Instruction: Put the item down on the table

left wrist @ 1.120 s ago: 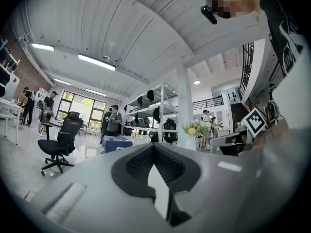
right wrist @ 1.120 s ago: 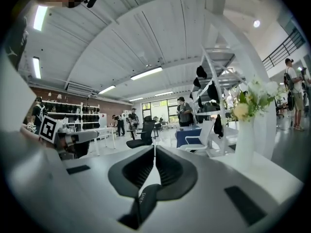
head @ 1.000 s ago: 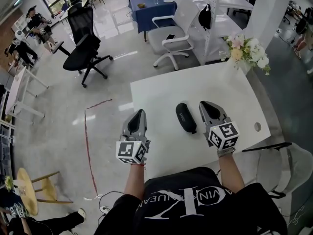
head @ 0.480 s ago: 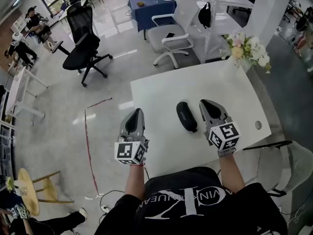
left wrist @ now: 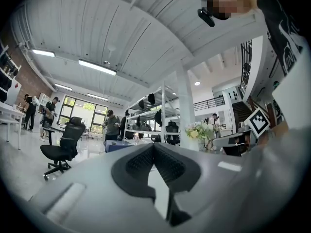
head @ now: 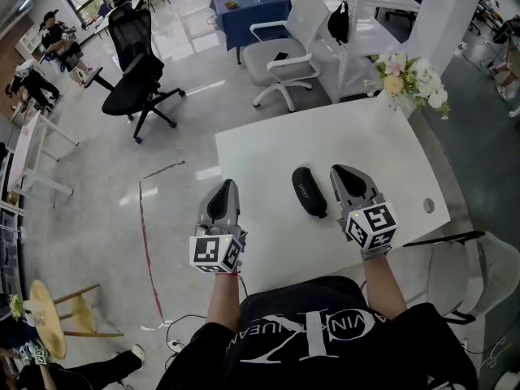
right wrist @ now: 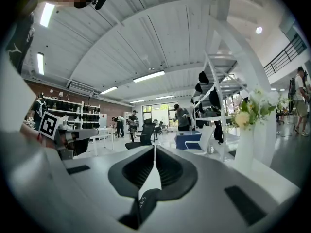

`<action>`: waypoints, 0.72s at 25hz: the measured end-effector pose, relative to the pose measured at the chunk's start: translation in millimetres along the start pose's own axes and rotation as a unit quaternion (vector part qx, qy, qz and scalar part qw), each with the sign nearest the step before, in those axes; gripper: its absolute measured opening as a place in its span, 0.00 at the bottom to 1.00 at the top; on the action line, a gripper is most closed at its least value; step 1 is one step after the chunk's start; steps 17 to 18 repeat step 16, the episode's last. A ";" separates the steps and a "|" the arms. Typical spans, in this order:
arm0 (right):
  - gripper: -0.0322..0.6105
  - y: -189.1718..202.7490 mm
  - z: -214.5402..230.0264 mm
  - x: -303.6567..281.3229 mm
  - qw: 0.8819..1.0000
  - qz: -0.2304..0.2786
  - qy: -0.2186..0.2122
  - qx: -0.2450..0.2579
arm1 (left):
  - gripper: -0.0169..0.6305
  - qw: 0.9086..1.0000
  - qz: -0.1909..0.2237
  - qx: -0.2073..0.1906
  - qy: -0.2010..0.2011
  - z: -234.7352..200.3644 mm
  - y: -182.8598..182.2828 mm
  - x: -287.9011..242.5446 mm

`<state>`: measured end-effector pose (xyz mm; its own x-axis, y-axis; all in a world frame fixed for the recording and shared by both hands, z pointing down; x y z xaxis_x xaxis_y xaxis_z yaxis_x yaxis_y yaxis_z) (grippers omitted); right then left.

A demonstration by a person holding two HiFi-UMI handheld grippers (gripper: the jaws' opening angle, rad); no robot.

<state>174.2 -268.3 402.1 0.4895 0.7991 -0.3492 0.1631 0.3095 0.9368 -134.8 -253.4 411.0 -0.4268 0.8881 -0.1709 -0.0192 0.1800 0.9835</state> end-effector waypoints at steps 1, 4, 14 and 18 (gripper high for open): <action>0.08 0.4 0.5 0.5 1.000 0.000 0.001 0.000 | 0.05 1.000 0.000 0.000 0.001 0.5 0.1 -0.5; 0.08 1.5 2.0 1.3 1.000 -0.001 0.003 0.002 | 0.05 1.000 -0.002 0.001 0.003 2.4 0.9 -2.3; 0.08 6.9 2.6 0.9 1.000 -0.010 0.001 -0.001 | 0.04 1.000 -0.006 0.000 0.004 4.8 3.3 -2.2; 0.08 8.1 3.9 0.1 1.000 -0.012 0.000 -0.002 | 0.04 1.000 -0.006 0.000 0.004 5.3 3.8 -3.1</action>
Point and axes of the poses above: the fingertips, and each gripper's own axes: x backward along the fingers, z to its right, y out of its underside, the point moved 8 cm from there along x, backward along the fingers, and after that the axes turned 14 degrees about -z, right-handed, at the moved point
